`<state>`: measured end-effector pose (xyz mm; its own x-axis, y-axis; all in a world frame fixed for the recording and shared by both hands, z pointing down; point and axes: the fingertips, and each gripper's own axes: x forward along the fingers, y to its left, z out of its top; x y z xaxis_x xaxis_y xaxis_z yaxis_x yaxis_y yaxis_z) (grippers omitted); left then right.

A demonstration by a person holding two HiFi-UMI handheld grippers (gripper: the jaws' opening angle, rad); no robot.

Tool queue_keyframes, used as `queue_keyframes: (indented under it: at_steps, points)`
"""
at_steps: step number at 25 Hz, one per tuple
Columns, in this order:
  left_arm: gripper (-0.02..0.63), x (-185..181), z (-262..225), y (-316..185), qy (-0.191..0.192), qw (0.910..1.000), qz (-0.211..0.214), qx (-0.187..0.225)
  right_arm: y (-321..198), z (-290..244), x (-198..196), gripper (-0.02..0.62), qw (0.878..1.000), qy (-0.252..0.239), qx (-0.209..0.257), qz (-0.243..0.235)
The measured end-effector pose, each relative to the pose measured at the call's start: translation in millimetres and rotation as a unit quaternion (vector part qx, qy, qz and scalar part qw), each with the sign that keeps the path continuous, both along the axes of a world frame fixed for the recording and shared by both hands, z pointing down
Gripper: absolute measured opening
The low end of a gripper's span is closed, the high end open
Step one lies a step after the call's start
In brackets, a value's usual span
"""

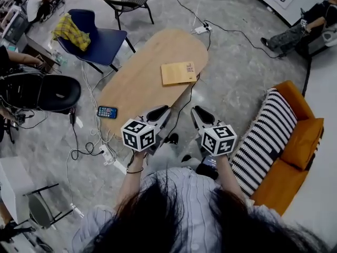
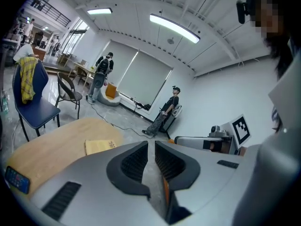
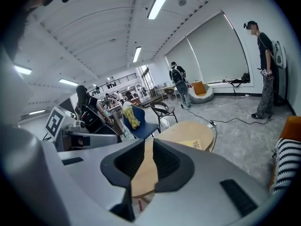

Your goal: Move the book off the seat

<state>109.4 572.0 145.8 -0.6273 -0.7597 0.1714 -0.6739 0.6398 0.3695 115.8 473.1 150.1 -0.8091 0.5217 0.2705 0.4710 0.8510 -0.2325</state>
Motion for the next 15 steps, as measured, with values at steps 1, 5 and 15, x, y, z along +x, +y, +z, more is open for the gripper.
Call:
queue_keyframes:
  at_steps: [1,5,15]
  points:
    - [0.057,6.0,-2.3,0.4,-0.004,1.0000,-0.008,0.004,-1.6,1.1,6.8,0.064,1.000,0.000,0.003,-0.004]
    - [0.057,31.5,-1.7,-0.1,-0.010,0.9992,-0.039,0.011,-15.2,6.4,34.9,0.063,1.000,-0.008,0.009,-0.014]
    - [0.057,101.7,6.6,-30.2,-0.020,0.9990,-0.041,-0.002,-39.3,14.5,99.6,0.057,0.999,-0.025,0.016,-0.027]
